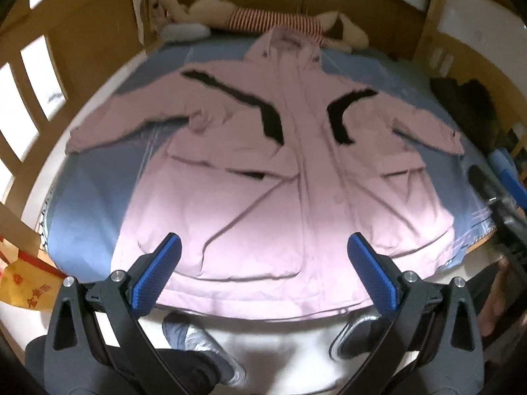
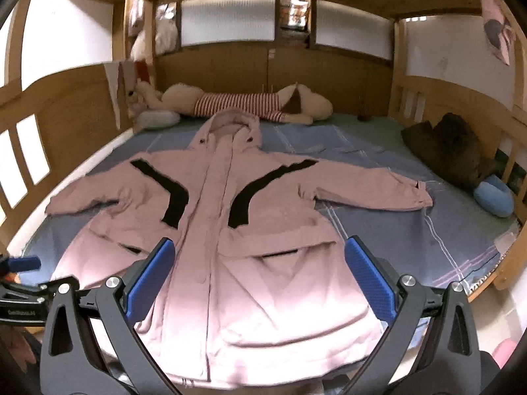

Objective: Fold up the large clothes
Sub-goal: 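Move the right tool toward the cuff of the nearest jacket sleeve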

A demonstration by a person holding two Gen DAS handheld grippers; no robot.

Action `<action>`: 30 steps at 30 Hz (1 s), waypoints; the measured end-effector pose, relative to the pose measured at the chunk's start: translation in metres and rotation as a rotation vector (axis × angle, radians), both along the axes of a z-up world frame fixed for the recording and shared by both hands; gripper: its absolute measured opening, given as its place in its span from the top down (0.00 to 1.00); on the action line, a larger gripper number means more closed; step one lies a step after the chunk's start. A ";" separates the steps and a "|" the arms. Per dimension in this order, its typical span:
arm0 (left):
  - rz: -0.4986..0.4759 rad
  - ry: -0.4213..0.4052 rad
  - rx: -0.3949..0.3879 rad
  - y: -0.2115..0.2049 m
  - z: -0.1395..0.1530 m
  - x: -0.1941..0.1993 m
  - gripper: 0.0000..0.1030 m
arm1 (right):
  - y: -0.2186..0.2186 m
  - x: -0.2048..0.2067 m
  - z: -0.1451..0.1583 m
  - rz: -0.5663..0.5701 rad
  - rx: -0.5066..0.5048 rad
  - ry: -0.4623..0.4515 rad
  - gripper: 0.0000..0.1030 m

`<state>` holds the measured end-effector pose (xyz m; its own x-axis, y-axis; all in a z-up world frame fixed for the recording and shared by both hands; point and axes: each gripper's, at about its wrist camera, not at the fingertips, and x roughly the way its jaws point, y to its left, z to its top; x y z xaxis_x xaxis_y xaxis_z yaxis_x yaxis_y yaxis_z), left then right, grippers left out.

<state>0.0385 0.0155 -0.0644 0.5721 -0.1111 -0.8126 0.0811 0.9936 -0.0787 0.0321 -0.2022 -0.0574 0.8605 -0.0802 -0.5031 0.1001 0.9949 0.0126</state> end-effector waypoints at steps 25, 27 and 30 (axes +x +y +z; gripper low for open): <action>0.082 0.011 0.033 0.005 0.045 0.150 0.02 | -0.065 0.100 0.027 -0.001 0.096 0.089 0.01; 0.047 -0.016 0.031 -0.001 0.046 0.159 0.02 | -0.077 0.114 0.037 -0.013 0.121 0.087 0.01; 0.005 -0.029 0.050 -0.011 0.033 0.170 0.02 | -0.093 0.137 0.044 -0.015 0.104 0.093 0.01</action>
